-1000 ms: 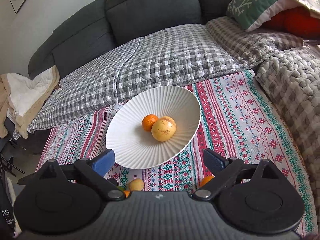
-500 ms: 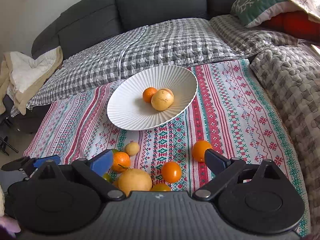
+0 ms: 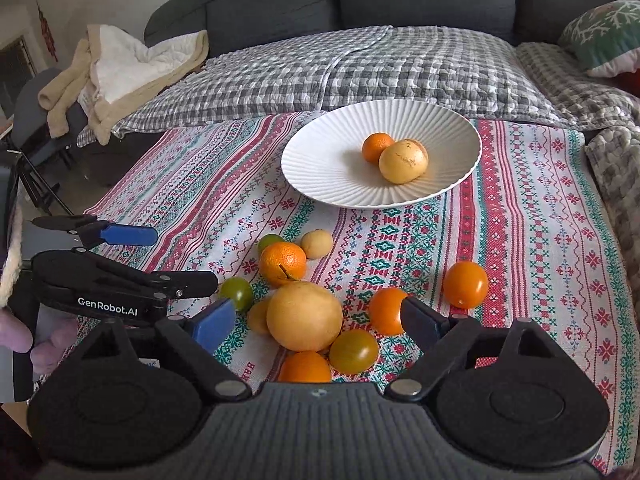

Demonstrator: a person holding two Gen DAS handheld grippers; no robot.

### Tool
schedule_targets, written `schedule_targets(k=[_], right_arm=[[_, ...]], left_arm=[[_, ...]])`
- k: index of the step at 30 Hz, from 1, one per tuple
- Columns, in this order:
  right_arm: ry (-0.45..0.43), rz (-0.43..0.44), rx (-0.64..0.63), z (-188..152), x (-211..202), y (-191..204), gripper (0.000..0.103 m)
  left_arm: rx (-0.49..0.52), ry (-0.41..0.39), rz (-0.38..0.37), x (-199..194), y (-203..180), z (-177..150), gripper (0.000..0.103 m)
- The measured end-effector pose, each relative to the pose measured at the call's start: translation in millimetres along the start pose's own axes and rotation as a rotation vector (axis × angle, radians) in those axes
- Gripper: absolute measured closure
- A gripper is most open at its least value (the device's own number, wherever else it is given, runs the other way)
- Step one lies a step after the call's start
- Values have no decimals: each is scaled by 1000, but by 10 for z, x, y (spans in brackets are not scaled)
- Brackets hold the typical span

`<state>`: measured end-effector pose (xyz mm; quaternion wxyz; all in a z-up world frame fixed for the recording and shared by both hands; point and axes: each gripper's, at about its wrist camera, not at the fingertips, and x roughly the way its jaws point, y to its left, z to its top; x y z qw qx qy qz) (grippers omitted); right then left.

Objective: Organize fruits
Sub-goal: 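Grasp a large yellow fruit with the right gripper while the left gripper grasps a mandarin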

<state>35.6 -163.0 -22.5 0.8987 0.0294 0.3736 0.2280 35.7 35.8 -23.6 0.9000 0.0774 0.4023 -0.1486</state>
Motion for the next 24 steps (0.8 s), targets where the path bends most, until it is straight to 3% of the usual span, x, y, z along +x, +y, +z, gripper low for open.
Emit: schedule_targets(k=[4,11,13,24], right_arm=[[16,37,-9,1,95,23,39],[60,23,-24,-5,263,49,49],[65,5,-29,-8,295,45,56],[30,-59,-9,19,128,-95,58]], left_arm=[[-14,4,-2,47,33,10,10],[-50,-4,-55,63,53,22,22],[-56,-7,-77,77,35,32,25],[-43,4,-178,177,-194,91,45]])
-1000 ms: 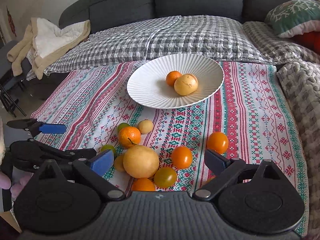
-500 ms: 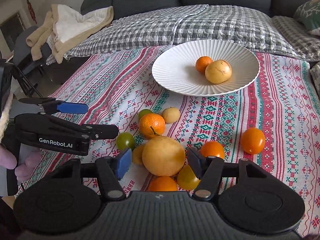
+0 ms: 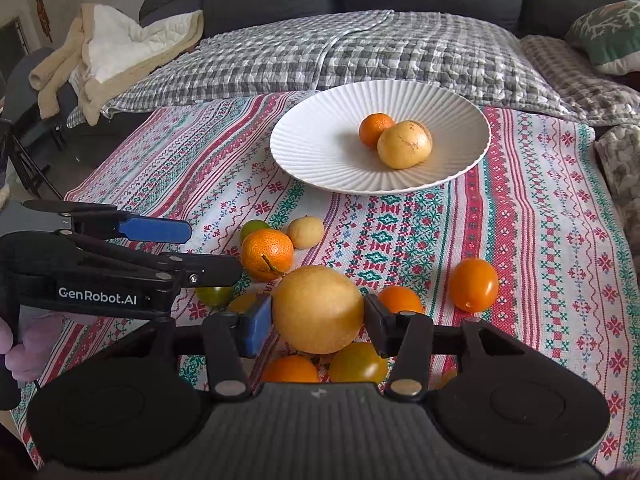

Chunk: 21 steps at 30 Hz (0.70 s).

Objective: Organize fruits
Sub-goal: 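Grasp a large yellow fruit with the right gripper while the left gripper grasps a mandarin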

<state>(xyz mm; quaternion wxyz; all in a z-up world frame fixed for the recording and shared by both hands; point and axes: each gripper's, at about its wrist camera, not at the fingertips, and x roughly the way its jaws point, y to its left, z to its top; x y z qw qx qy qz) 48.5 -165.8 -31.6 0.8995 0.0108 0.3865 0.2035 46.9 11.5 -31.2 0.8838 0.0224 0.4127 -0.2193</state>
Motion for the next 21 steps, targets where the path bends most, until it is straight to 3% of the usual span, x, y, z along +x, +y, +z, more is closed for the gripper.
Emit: schedule_targets(k=[6,11,14,21], right_arm=[[-17,-42,9,-28,-113,-68,57],[-21,-61,31,-58,-153,-113,57],[-22,-75,46,-61,-161,-130,57],[-31,-79,62,-47,-155,-148,57]], left_arm=[[5,29,-28,130,-114,14,60],[-5,20,-19,252,-138,45,66],[-29,27,-9,343,-123,40,75],[-30,22,25,329,-167,55,77]])
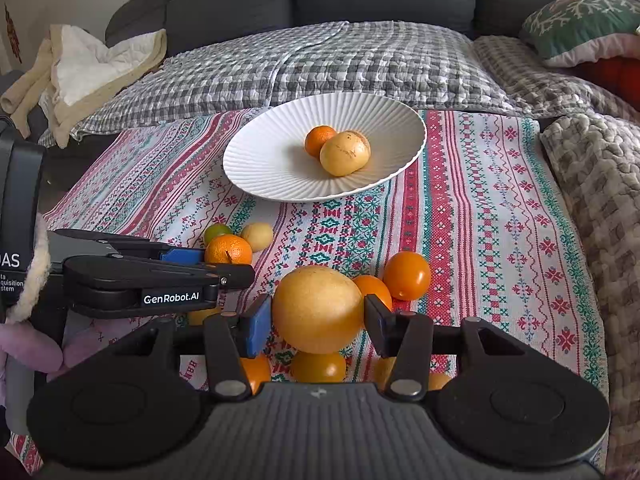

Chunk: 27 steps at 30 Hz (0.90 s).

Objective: Organize fruits
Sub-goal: 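Carry both fruits into the white bowl and open both grippers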

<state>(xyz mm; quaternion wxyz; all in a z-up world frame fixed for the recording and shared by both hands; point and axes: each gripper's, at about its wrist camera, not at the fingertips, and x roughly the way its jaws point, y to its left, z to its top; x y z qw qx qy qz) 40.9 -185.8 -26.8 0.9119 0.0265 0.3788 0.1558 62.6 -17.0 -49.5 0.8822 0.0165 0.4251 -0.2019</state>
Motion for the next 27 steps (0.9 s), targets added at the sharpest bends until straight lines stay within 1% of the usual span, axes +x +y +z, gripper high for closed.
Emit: schedule_targets(k=[5,12,21,27], right_arm=[[-4,-6,3,6,-2,1,57],[-11,-8,32,25,-13,-38,57],[-39,-8,92,53,-67,-120,57],[-74,-1,136,104,-123,-184,57]], left_arm=[[0,17,-5,-33,-8,6,78],[16,13,-12,-153,-26,-2,78],[3,-11,-23,-296,-5,-4,78],[-10,-43,-31,-376,16,51,78]])
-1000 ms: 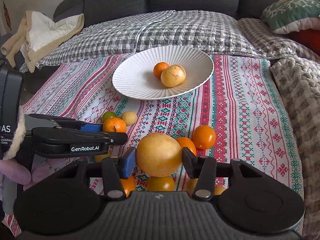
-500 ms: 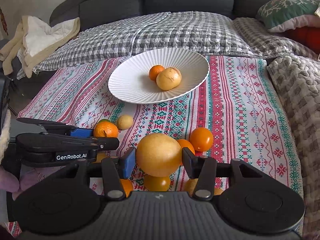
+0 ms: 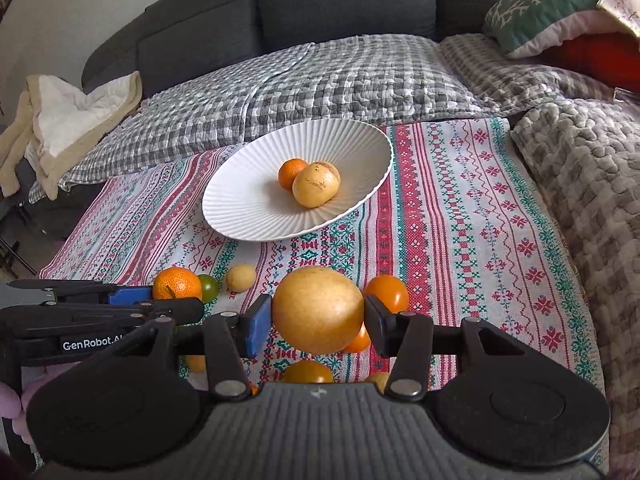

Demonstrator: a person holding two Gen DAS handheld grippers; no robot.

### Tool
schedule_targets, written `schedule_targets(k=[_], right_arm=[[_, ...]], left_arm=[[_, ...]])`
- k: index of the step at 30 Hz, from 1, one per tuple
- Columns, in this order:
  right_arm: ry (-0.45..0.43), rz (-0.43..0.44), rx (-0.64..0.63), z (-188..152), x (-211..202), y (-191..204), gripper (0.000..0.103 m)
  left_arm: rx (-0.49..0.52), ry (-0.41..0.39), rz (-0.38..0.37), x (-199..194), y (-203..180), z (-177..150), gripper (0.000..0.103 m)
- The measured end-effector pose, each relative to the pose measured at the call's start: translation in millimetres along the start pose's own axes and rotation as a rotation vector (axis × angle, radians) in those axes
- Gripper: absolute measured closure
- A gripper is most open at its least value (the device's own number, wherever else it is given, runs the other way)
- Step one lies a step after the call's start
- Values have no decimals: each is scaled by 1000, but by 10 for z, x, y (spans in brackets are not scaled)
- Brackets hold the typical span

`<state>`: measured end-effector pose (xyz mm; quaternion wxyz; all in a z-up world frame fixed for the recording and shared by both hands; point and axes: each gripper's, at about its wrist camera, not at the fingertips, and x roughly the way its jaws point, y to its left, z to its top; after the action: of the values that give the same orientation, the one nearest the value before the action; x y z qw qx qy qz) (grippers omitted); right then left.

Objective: Organize fruits
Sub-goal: 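Carry both fruits into the white bowl and open both grippers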

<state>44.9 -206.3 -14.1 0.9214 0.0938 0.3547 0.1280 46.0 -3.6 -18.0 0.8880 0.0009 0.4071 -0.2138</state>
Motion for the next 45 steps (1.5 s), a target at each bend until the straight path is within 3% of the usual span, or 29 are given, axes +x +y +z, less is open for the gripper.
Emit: schedule_targets(k=[13,23,31,39,43,45], right_arm=[[-84,-13,46,141,-41,-47,57],[-127,24,66,354,172,-110,57],[-109,-21,-18,451,543,-71,57],[-116,-13,-53,485,621,-65,57],[-121,4,-40,496,608,-65,55],[-131,11,-34,510,577,-60,48]], left_arm=[[-9,-51,19,-20,6,161,78],[-4,-58,55,309,90,403,78],[36,-75,50,632,95,572,77],[79,-79,49,802,77,631,77],[80,-86,39,803,76,622,74],[81,-88,34,787,75,617,66]])
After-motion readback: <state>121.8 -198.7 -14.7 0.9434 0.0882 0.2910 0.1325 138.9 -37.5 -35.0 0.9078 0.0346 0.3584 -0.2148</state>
